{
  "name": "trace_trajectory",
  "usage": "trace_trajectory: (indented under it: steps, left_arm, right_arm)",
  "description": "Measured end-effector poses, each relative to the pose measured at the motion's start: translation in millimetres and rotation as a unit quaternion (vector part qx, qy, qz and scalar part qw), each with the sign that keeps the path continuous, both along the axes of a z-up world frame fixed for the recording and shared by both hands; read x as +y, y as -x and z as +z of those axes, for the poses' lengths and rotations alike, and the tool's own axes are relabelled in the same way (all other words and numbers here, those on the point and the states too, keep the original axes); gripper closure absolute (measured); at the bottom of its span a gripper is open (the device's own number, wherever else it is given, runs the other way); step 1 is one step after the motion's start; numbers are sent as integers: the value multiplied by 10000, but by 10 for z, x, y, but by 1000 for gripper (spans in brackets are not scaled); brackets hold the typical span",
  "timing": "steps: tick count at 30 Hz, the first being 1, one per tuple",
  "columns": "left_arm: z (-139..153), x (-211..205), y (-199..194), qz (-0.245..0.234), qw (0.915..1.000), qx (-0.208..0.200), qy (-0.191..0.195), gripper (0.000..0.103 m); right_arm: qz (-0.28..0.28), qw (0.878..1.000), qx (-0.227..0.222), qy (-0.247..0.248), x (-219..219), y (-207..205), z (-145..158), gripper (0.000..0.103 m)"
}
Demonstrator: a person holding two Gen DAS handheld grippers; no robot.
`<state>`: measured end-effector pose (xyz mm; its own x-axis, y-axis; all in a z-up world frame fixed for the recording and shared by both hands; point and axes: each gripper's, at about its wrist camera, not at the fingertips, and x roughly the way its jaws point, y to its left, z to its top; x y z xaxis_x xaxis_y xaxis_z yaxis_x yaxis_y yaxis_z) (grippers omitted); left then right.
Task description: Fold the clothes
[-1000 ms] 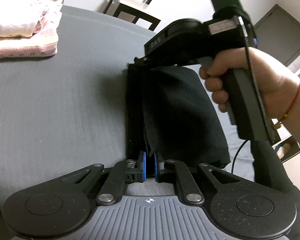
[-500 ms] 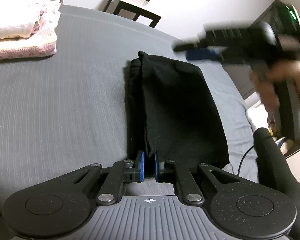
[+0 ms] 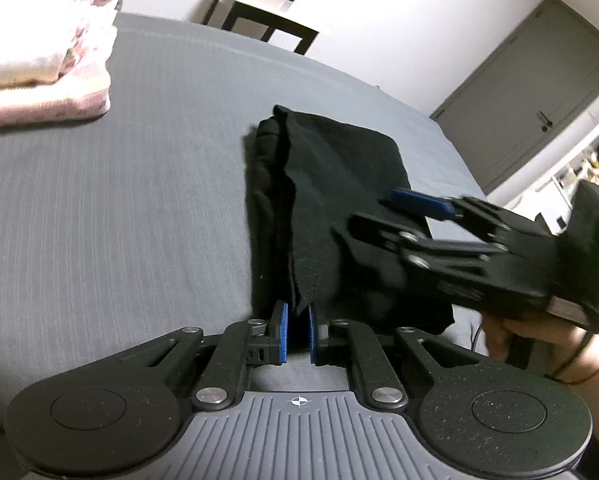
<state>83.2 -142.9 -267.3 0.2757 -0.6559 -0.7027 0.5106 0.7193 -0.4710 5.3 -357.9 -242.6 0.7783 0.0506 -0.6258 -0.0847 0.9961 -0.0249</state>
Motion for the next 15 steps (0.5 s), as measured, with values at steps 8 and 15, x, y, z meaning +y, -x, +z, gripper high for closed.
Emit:
trace_trajectory:
  steps: [8,15]
  left_arm:
    - [173,-41,113,-189,9973,-710,-97,95]
    - [302,62,44,41,9966,-815,-99,95]
  right_arm:
    - [144,9991,126,388,62,438,-192,31]
    - [-32,9997,67,221,34,623,-81,31]
